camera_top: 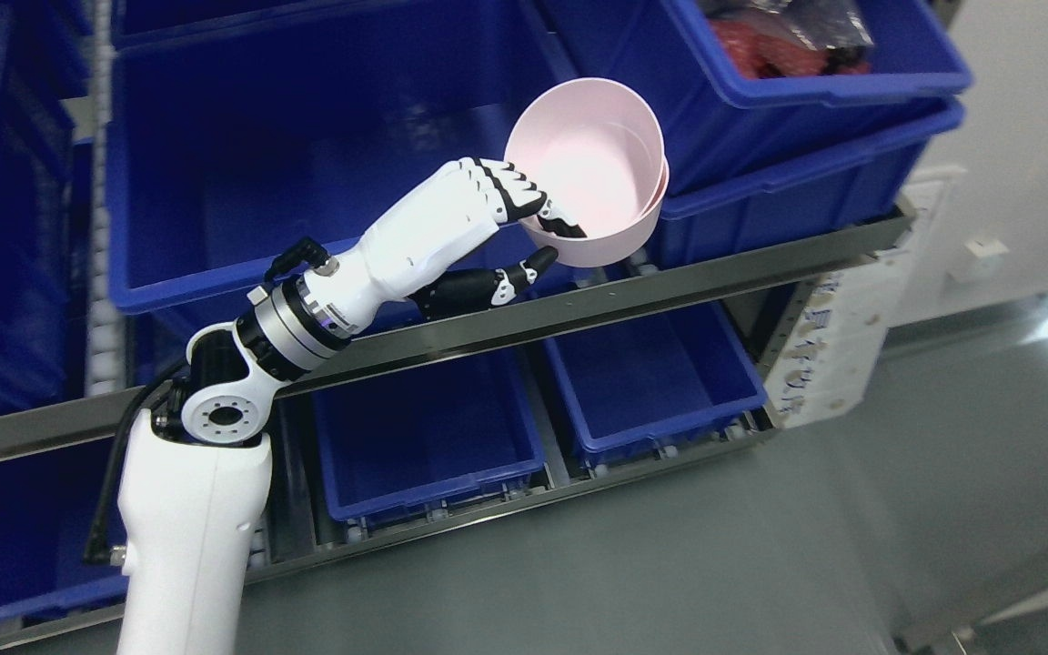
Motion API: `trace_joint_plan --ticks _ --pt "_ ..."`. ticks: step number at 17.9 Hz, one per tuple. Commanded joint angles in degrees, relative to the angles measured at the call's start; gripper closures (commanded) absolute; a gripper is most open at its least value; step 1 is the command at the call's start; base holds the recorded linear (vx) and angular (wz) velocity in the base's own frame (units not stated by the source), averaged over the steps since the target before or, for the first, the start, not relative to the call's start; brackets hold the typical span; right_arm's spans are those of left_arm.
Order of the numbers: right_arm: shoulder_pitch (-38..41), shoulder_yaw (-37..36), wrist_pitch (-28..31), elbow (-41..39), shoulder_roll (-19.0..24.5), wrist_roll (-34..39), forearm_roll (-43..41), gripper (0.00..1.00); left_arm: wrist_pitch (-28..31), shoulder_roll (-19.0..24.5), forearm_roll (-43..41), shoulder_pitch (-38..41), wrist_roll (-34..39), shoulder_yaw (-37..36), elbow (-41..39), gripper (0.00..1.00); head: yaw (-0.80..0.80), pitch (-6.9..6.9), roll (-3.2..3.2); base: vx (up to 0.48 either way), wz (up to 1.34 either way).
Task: Stack pink IKEA bowls on left shelf middle
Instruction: 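Carry the stacked bowls toward the blue bin shelf while turning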
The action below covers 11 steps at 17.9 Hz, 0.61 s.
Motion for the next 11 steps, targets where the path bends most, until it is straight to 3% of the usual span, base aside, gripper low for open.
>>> trace_joint_plan --ticks 1,5,11 --pt "0.1 -0.6 0.0 -1.9 -1.0 0.0 0.0 0.00 0.2 1.0 0.8 -1.0 -0.2 3.3 -3.5 0.99 0.00 0.00 0.00 0.023 0.77" --pt "0.2 -0.6 0.0 -1.9 -1.0 0.0 0.0 0.00 0.8 1.0 0.8 -1.0 -1.6 11.6 -3.5 0.99 0.00 -0.01 0.00 0.024 0.62" --pt "0.1 -0.6 0.0 -1.9 -1.0 0.0 0.0 0.00 1.1 1.0 0.8 -1.0 -4.5 17.3 -3.5 0.98 0.00 -0.01 0.00 0.023 0.46"
